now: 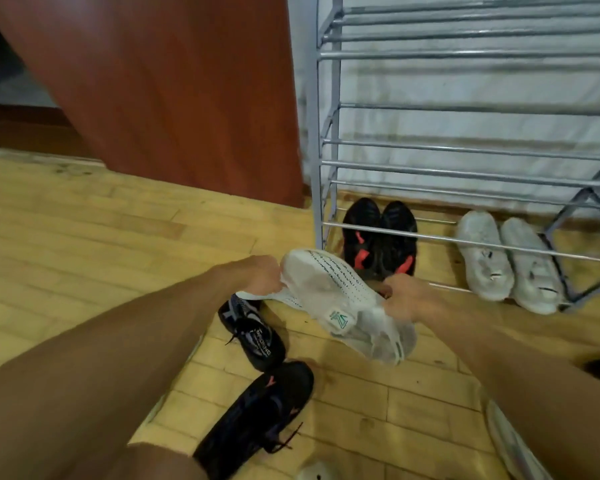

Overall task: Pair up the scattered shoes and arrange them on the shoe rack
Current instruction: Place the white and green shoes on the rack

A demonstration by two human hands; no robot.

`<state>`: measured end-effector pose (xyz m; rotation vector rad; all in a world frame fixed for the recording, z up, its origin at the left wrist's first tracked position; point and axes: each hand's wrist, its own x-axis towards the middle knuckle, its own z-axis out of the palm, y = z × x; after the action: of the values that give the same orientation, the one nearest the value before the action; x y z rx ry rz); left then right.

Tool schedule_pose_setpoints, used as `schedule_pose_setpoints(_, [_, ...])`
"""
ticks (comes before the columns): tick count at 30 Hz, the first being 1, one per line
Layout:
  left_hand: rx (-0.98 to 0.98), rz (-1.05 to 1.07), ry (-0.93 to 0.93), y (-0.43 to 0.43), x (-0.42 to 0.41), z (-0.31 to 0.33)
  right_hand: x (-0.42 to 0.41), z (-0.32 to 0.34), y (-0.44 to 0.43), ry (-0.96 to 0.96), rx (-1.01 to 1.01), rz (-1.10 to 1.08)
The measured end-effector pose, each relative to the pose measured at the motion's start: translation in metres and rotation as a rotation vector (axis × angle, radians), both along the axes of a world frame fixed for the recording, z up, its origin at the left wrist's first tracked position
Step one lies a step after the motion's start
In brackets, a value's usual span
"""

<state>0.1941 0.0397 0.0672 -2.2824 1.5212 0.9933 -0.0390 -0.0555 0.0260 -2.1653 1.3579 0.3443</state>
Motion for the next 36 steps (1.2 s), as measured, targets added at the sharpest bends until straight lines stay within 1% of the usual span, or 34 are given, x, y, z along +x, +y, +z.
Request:
schedule_pose_setpoints(3, [0.050,-0.013,-0.068,-0.023,0.021,-0.051,-0.002,-0.055,-0.007,0.027,0.042,0.009])
schedule_pose_setpoints(5, [0.035,0.014,-0.108,-0.034,0.029,-0.085,-0.003,-0.087,-0.010,0.046,0.084,0.000])
schedule_pose_setpoints(7, [0.025,0.001,-0.224,-0.041,0.037,-0.115,-0.005,-0.116,-0.011,0.063,0.127,-0.007])
schedule_pose_setpoints(9, [0.040,-0.027,-0.361,-0.046,0.042,-0.138,-0.008,-0.141,-0.011,0.064,0.172,-0.026])
schedule_pose_setpoints(10, [0.036,-0.015,-0.401,-0.048,0.044,-0.148,-0.010,-0.151,-0.009,0.049,0.196,-0.049])
schedule_pose_setpoints(12, [0.026,0.026,-0.453,-0.050,0.046,-0.165,-0.014,-0.168,-0.007,0.038,0.231,-0.081])
schedule_pose_setpoints(14, [0.038,0.077,-0.464,-0.051,0.049,-0.176,-0.017,-0.178,-0.006,0.036,0.279,-0.088])
schedule_pose_setpoints(18, [0.005,0.069,-0.518,-0.054,0.046,-0.183,-0.020,-0.180,-0.004,0.010,0.334,-0.176])
schedule_pose_setpoints(21, [0.067,0.082,-0.501,-0.056,0.045,-0.178,-0.023,-0.170,0.000,0.006,0.396,-0.216])
schedule_pose_setpoints(26, [0.076,-0.178,-0.702,-0.058,0.042,-0.151,-0.028,-0.146,0.009,-0.013,0.405,-0.230])
schedule_pose_setpoints(28, [0.087,-0.154,-0.685,-0.051,0.037,-0.145,-0.032,-0.138,0.018,-0.011,0.413,-0.254])
schedule_pose_setpoints(30, [0.030,-0.121,-0.663,-0.038,0.031,-0.146,-0.038,-0.131,0.027,-0.016,0.396,-0.255])
schedule_pose_setpoints(33, [0.000,-0.200,-0.692,-0.019,0.023,-0.147,-0.048,-0.126,0.035,-0.017,0.382,-0.261])
schedule_pose_setpoints(36, [0.005,-0.166,-0.640,-0.005,0.017,-0.138,-0.058,-0.117,0.045,-0.044,0.425,-0.341])
